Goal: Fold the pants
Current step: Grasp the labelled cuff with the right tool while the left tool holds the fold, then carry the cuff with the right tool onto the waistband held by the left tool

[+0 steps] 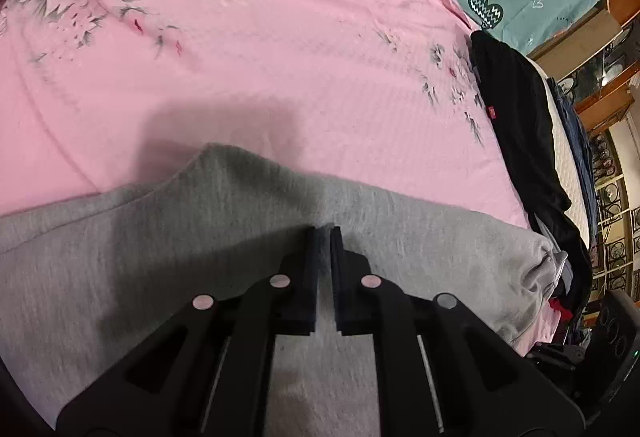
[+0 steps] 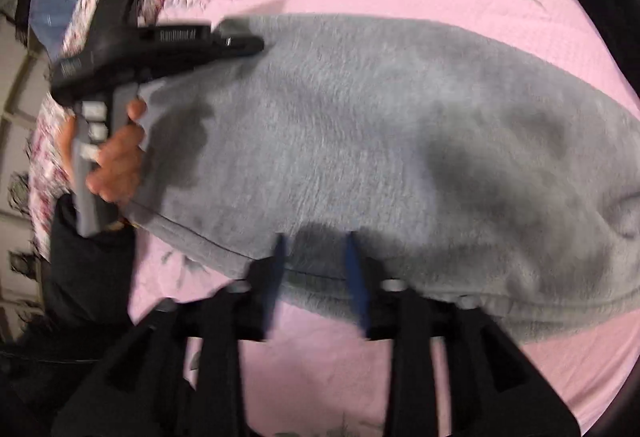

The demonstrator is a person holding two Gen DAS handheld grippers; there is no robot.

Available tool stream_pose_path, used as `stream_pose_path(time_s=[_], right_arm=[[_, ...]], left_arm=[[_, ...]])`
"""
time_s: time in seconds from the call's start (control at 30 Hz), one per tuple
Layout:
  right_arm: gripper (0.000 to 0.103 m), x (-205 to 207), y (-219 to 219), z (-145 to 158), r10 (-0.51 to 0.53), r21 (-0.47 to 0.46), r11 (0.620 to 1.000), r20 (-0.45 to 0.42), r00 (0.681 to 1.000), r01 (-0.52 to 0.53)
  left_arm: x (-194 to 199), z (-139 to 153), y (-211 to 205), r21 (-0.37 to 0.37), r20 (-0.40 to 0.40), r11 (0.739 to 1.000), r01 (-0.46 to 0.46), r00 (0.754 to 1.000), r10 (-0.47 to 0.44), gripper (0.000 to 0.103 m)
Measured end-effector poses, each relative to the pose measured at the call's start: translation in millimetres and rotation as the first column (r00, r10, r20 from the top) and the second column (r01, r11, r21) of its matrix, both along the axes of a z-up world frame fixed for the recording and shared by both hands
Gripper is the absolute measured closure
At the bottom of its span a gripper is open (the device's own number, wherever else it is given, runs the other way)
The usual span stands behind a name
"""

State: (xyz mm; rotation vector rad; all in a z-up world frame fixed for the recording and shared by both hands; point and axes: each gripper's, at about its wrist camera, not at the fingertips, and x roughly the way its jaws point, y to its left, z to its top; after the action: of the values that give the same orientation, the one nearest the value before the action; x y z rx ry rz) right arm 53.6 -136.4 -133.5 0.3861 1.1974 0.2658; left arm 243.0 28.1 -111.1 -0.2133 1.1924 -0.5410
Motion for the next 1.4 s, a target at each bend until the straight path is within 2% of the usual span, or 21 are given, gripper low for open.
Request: stream_pose_path(time_s=[0.07, 0.1, 0.13, 0.2, 0.3, 0.37, 0.4, 0.43, 0.53, 0.7, 0.9, 0.93, 0.97, 1.0, 1.03, 1.07, 1.1, 1.17, 1.27, 1.4], right_arm=[[0.053, -16.5, -29.0, 19.6, -0.096, 0.029, 0.995, 0.069, 0.993, 0.094], [0.048, -28.5, -48.4, 28.4, -0.155, 0.039, 0.988, 0.094, 0.983, 0.152], [0.035, -39.3, -68.3, 35.5, -0.217, 0.054, 0.976, 0.11, 0.97, 0.213], [0.018, -71.7, -116.9, 45.3, -0.374, 0.108, 0.926, 0.121, 0.92, 0.362], [0.017, -112.9, -182.0, 38.2, -0.564, 0.136, 0.823, 0.094, 0.82, 0.551], [0.017, -129.1, -214.7, 21.5, -0.658, 0.153, 0.747, 0.035, 0.752, 0.647], [0.017, -131.5, -224.4, 12.5, -0.675, 0.182, 0.726, 0.007, 0.737, 0.663], [0.017, -132.7, -230.5, 6.1, -0.675, 0.218, 0.717, -0.016, 0.737, 0.662], [0.017, -118.3, -238.8, -15.5, -0.636, 0.292, 0.729, -0.044, 0.77, 0.619], [0.017, -101.5, -248.0, -42.7, -0.621, 0.331, 0.716, -0.099, 0.777, 0.615], [0.013, -78.2, -258.4, -48.9, -0.623, 0.402, 0.691, -0.092, 0.777, 0.601], [0.016, -76.4, -257.5, -48.5, -0.623, 0.395, 0.695, -0.086, 0.778, 0.601], [0.026, -74.6, -254.0, -45.9, -0.623, 0.358, 0.713, -0.071, 0.779, 0.603], [0.076, -73.5, -249.8, -43.6, -0.635, 0.275, 0.733, -0.051, 0.771, 0.622], [0.077, -71.2, -247.4, -46.8, -0.629, 0.244, 0.745, -0.052, 0.776, 0.62], [0.078, -73.7, -247.5, -50.2, -0.64, 0.263, 0.732, -0.048, 0.767, 0.628], [0.08, -75.5, -246.8, -48.7, -0.639, 0.262, 0.736, -0.037, 0.768, 0.624], [0.082, -78.7, -242.5, -40.3, -0.625, 0.229, 0.762, 0.014, 0.781, 0.606], [0.083, -84.0, -236.6, -28.0, -0.614, 0.216, 0.779, 0.067, 0.787, 0.589], [0.083, -89.6, -233.1, -11.6, -0.582, 0.241, 0.804, 0.127, 0.803, 0.544]], left_arm=[[-12.9, 15.5, 5.5, 0.035, 0.064, 0.999, -0.038, 0.997, 0.036, 0.09], [-25.4, 25.1, 7.7, 0.061, 0.1, 0.997, -0.044, 0.994, 0.038, 0.085], [-36.0, 31.2, 11.3, 0.083, 0.118, 0.996, -0.045, 0.992, 0.035, 0.076], [-64.0, 38.1, 18.4, 0.073, 0.136, 0.996, -0.043, 0.99, 0.033, 0.066], [-95.6, 29.7, 27.7, 0.05, 0.106, 0.998, -0.028, 0.994, 0.022, 0.064], [-107.4, 19.5, 34.1, 0.057, 0.081, 0.997, -0.044, 0.996, 0.039, 0.064], [-111.4, 13.7, 37.6, 0.072, 0.067, 0.996, -0.054, 0.997, 0.049, 0.064], [-113.3, 8.8, 39.9, 0.079, 0.058, 0.995, -0.059, 0.997, 0.055, 0.064], [-116.6, 0.0, 48.9, 0.06, 0.028, 0.995, -0.076, 0.997, 0.075, 0.064], [-120.1, 0.1, 52.0, 0.073, 0.024, 0.994, -0.086, 0.996, 0.085, 0.064], [-118.3, 0.5, 49.0, 0.094, 0.018, 0.991, -0.092, 0.996, 0.091, 0.064], [-118.4, 1.4, 47.5, 0.106, 0.016, 0.99, -0.097, 0.995, 0.096, 0.064], [-118.3, 2.9, 45.2, 0.12, 0.017, 0.988, -0.1, 0.995, 0.099, 0.064], [-119.4, 4.9, 41.9, 0.14, 0.02, 0.985, -0.103, 0.995, 0.101, 0.064], [-120.4, 7.4, 37.3, 0.156, 0.025, 0.983, -0.1, 0.995, 0.097, 0.064], [-122.5, 11.9, 29.1, 0.169, 0.034, 0.982, -0.082, 0.996, 0.077, 0.064], [-125.4, 18.3, 18.1, 0.173, 0.043, 0.983, -0.055, 0.998, 0.048, 0.064], [-131.2, 32.4, -4.0, 0.174, 0.067, 0.985, 0.002, 0.998, -0.014, 0.064], [-133.7, 50.5, -51.5, 0.13, 0.069, 0.985, 0.111, 0.99, -0.121, 0.062], [-125.8, 52.9, -129.6, 0.046, 0.006, 0.972, 0.232, 0.973, -0.232, 0.064]])
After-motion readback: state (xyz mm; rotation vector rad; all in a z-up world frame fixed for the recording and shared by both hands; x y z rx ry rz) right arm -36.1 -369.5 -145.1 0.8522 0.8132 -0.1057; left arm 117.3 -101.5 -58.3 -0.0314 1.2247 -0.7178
